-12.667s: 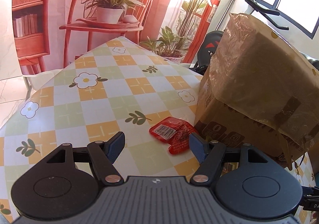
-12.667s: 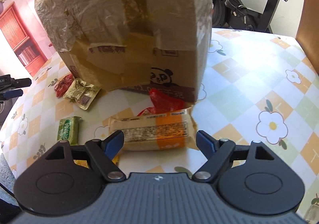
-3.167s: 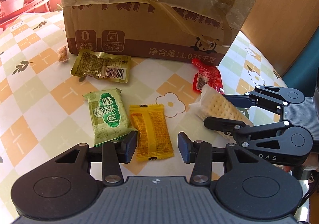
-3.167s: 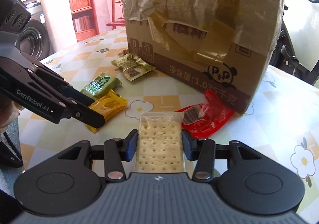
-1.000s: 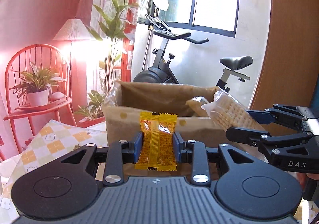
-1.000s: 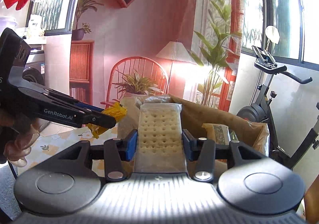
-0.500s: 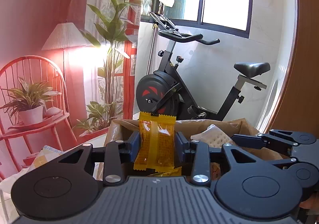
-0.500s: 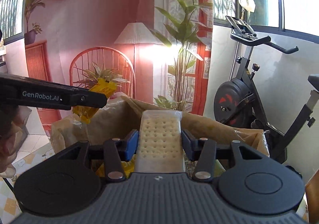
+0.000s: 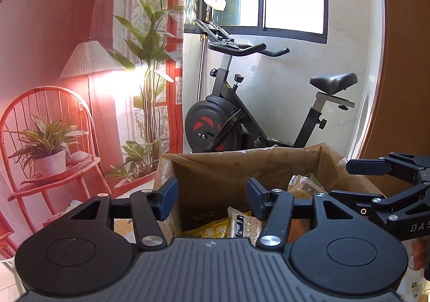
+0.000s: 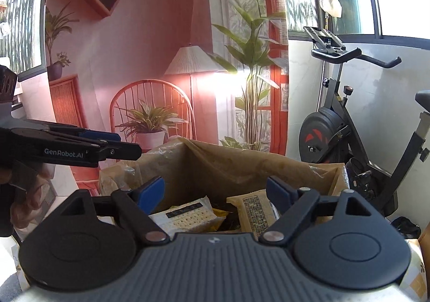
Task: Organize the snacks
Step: 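Carry both snacks over the paper bag and open both tools to drop them, then move both tools back toward the red packet and small clear snack bag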
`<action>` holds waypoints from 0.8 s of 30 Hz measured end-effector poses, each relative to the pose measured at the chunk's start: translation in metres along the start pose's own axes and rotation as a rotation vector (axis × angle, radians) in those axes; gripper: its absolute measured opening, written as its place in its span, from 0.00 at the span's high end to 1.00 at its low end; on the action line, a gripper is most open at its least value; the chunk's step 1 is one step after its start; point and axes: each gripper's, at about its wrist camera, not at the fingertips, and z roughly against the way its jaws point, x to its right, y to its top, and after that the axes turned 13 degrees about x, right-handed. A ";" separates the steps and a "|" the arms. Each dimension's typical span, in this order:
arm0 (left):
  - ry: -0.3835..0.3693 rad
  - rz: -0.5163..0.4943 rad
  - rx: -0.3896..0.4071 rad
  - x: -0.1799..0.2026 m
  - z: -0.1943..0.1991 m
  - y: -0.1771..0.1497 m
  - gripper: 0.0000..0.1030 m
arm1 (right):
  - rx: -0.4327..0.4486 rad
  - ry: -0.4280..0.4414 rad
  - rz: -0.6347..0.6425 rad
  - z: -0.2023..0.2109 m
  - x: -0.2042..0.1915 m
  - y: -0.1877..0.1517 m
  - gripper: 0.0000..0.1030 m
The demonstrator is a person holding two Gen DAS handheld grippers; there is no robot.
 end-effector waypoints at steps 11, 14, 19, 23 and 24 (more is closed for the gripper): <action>0.106 0.054 0.008 -0.043 0.068 -0.028 0.44 | 0.034 0.039 -0.011 0.054 -0.020 -0.022 0.17; 0.137 0.087 0.002 -0.053 0.082 -0.038 0.44 | 0.037 0.048 -0.016 0.066 -0.024 -0.033 0.17; 0.171 0.114 -0.032 -0.059 0.094 -0.061 0.44 | 0.035 0.069 -0.019 0.081 -0.033 -0.052 0.17; 0.188 0.141 -0.065 -0.061 0.099 -0.080 0.44 | 0.016 0.085 -0.024 0.092 -0.037 -0.071 0.17; 0.191 0.145 -0.072 -0.062 0.100 -0.085 0.44 | 0.008 0.087 -0.022 0.094 -0.037 -0.076 0.18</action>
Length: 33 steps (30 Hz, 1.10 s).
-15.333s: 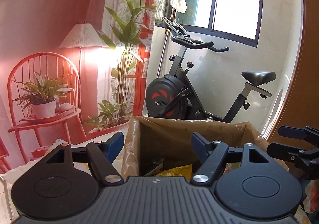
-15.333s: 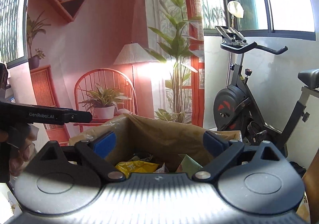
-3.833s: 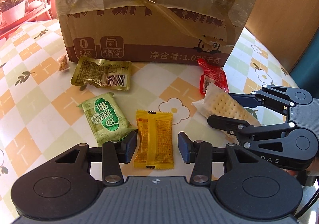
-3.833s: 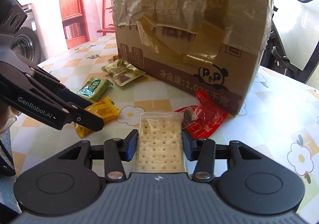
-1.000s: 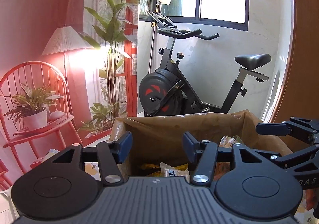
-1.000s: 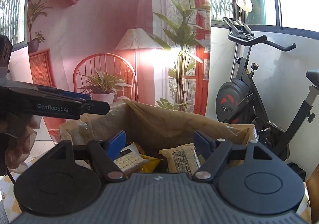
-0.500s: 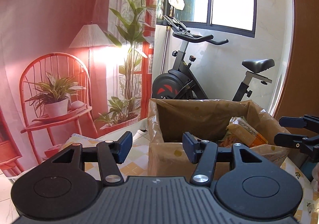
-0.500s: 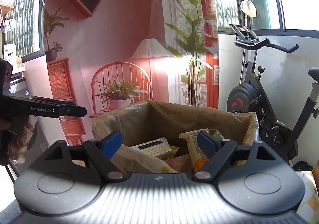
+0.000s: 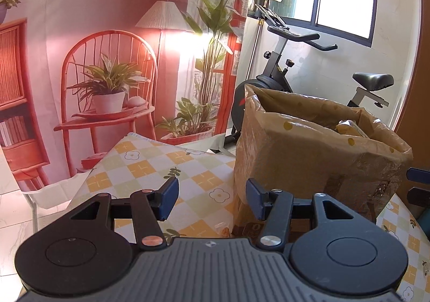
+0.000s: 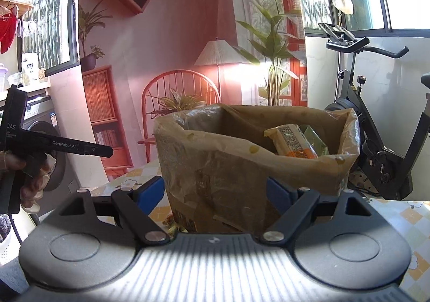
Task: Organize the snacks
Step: 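Move both tools back toward the red packet and small clear snack bag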
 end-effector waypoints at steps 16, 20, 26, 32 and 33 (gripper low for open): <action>0.011 0.041 -0.144 -0.010 -0.010 -0.063 0.44 | -0.327 -0.136 -0.092 -0.012 0.029 -0.120 0.19; 0.015 0.042 -0.156 -0.010 -0.016 -0.066 0.44 | -0.335 -0.182 -0.167 -0.025 0.039 -0.126 0.19; 0.012 0.045 -0.164 -0.009 -0.015 -0.069 0.44 | -0.334 -0.252 -0.259 -0.048 0.046 -0.132 0.20; 0.023 0.052 -0.174 -0.010 -0.016 -0.072 0.44 | -0.313 -0.345 -0.207 -0.061 0.041 -0.133 0.24; 0.023 0.052 -0.175 -0.009 -0.017 -0.072 0.44 | -0.313 -0.358 -0.208 -0.061 0.042 -0.133 0.26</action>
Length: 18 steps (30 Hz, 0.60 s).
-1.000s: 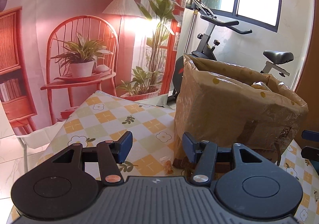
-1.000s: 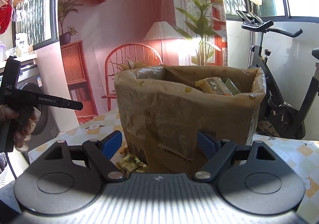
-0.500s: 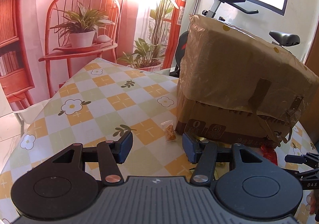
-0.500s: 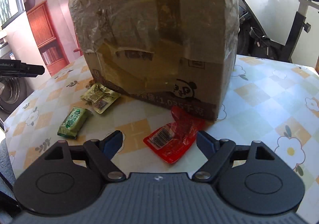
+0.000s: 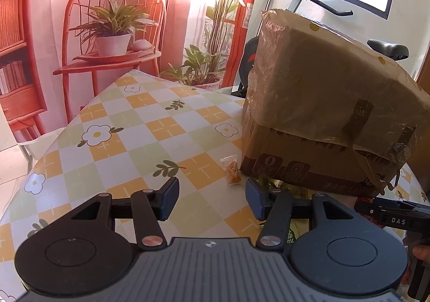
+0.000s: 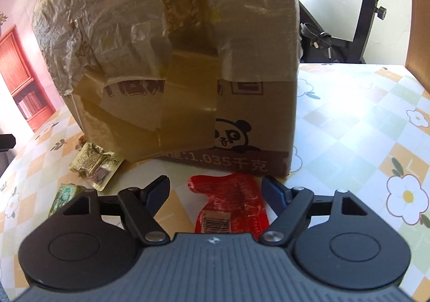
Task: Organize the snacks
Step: 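Move both tools back toward the red packet and small clear snack bag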
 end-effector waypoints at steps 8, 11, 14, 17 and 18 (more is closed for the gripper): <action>0.002 0.012 -0.014 0.001 -0.009 -0.001 0.44 | 0.010 -0.024 0.119 0.002 -0.003 -0.012 0.49; -0.007 0.004 -0.028 0.003 -0.015 -0.004 0.44 | 0.032 0.007 0.135 0.004 -0.007 -0.018 0.50; -0.019 0.011 -0.050 0.004 -0.024 -0.006 0.44 | 0.048 0.047 0.147 0.004 -0.011 -0.021 0.50; -0.043 0.030 -0.066 0.007 -0.041 -0.007 0.58 | 0.067 0.068 0.141 0.006 -0.012 -0.023 0.51; -0.047 0.036 -0.068 0.008 -0.047 -0.007 0.58 | 0.073 0.071 0.136 0.007 -0.012 -0.024 0.51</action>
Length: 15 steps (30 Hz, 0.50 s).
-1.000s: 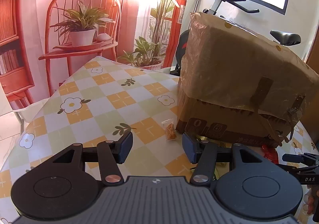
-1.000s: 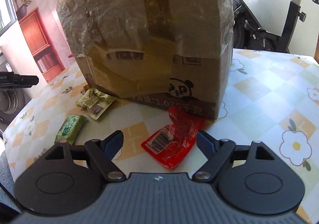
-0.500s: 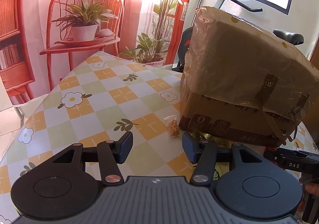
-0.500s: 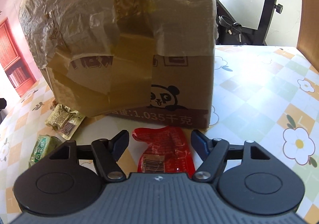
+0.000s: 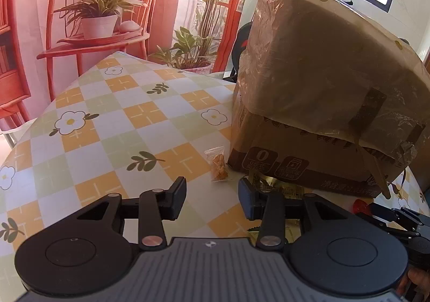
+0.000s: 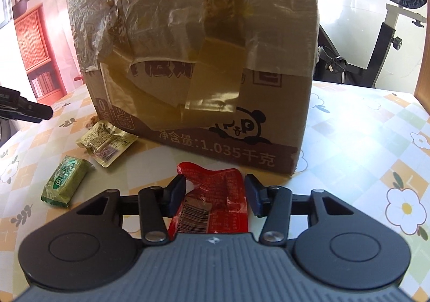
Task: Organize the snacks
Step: 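Move both tools back toward the red packet and small clear snack bag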
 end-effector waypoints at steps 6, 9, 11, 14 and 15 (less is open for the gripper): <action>0.015 -0.011 -0.026 0.010 -0.041 0.001 0.58 | 0.028 0.006 0.007 0.009 0.002 0.000 0.51; 0.023 0.002 -0.069 0.006 -0.059 -0.004 0.58 | 0.029 0.012 0.025 0.011 0.001 0.000 0.51; 0.038 -0.001 -0.068 0.005 -0.064 -0.007 0.58 | 0.030 0.019 0.031 0.013 0.001 0.000 0.51; 0.034 0.020 -0.060 0.003 -0.067 -0.007 0.58 | 0.027 0.022 0.031 0.010 0.001 -0.001 0.51; 0.031 0.018 -0.057 0.004 -0.067 -0.006 0.58 | 0.025 0.025 0.032 0.009 0.001 -0.001 0.51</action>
